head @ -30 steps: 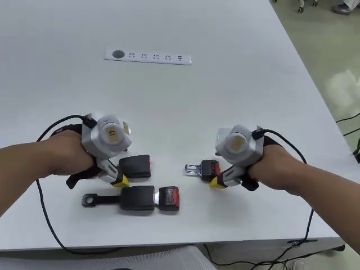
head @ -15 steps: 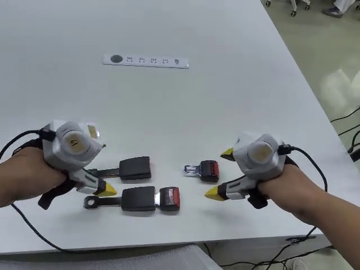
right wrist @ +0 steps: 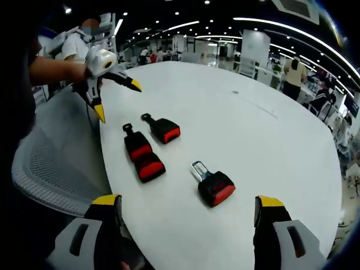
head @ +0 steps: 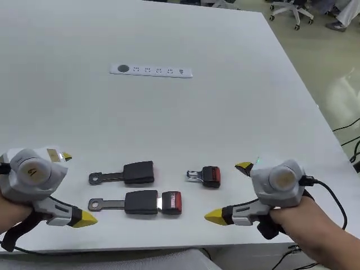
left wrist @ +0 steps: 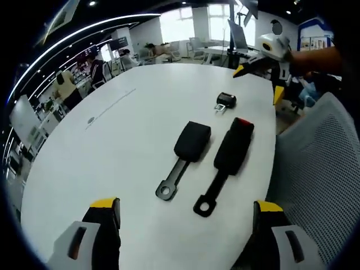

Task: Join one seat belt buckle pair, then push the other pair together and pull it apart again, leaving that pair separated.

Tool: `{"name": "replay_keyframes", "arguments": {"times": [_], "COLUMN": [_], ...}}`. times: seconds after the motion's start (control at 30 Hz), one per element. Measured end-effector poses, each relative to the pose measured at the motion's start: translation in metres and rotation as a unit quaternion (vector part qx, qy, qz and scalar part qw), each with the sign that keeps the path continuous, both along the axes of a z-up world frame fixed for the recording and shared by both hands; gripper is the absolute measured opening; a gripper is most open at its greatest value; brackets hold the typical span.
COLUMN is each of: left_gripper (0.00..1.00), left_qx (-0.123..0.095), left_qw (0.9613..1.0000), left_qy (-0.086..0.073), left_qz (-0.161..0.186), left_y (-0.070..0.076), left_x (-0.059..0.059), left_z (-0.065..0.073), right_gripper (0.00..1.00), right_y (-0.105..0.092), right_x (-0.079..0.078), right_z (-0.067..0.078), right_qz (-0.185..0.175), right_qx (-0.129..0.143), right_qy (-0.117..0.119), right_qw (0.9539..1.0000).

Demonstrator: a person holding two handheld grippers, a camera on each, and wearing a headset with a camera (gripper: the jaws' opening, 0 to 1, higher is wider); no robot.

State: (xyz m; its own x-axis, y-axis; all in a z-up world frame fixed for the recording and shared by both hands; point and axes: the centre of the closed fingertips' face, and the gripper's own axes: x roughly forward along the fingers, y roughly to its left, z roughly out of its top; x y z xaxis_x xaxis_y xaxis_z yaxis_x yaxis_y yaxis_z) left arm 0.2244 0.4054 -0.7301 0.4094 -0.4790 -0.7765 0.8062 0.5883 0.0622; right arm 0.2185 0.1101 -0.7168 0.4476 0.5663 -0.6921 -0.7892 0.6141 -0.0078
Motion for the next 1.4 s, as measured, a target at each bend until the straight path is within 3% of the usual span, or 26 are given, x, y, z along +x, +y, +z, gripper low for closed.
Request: {"name": "replay_keyframes", "arguments": {"times": [0.2, 0.4, 0.6, 0.7, 1.1, 1.4], "left_gripper": [1.0, 1.0, 1.0, 1.0, 1.0, 1.0], "left_qx": [-0.009, -0.02, -0.031, -0.028, -0.028, -0.03], "left_qw": [0.9998, 0.9992, 0.9992, 0.9994, 0.9991, 0.999], "left_qy": [0.005, 0.002, -0.004, -0.008, 0.001, -0.001], "left_qz": [0.015, 0.035, 0.027, 0.021, 0.031, 0.034], "left_y": [-0.005, -0.001, -0.011, -0.012, -0.011, -0.011], "left_x": [-0.011, -0.009, -0.016, -0.018, -0.03, -0.029], "left_z": [0.001, 0.003, 0.009, 0.008, 0.002, 0.005], "right_gripper": [1.0, 1.0, 1.0, 1.0, 1.0, 1.0], "right_y": [0.003, 0.004, 0.005, 0.004, 0.007, 0.013], "right_x": [-0.009, -0.009, -0.011, -0.012, -0.018, -0.018], "right_z": [0.003, 0.003, 0.003, 0.005, 0.014, 0.019], "right_qz": [-0.009, -0.025, -0.037, -0.042, -0.051, -0.067], "right_qx": [0.01, 0.02, 0.031, 0.034, 0.044, 0.062], "right_qy": [0.006, 0.003, 0.004, 0.002, 0.006, 0.008], "right_qw": [0.9999, 0.9995, 0.9988, 0.9985, 0.9977, 0.9958]}}
